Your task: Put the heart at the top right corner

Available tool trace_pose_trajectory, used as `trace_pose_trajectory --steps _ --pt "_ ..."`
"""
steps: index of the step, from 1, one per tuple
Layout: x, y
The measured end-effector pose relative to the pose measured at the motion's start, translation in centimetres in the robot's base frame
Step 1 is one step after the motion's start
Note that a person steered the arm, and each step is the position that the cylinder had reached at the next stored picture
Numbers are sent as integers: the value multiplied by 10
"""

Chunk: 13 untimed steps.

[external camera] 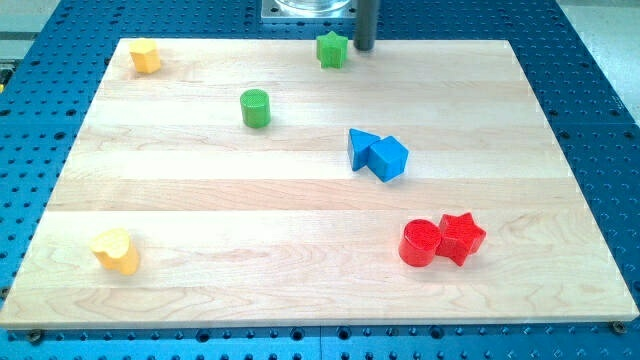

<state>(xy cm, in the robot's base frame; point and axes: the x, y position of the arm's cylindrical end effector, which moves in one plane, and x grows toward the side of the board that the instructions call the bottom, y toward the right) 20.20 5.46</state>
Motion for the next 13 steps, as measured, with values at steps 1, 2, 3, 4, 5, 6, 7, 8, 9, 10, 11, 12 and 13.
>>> trace_pose_trajectory --steps 1,2,3,4,5,6,7,8,9,10,11,12,13 --pt "31 -7" --pt "40 -8" --pt "55 5" --pt "99 56" --pt "130 79" --pt "136 80" --pt "139 80" --pt "140 76" --pt "144 34" --pt "167 -7" --pt "191 -47" --pt "302 -109" --pt "407 -185"
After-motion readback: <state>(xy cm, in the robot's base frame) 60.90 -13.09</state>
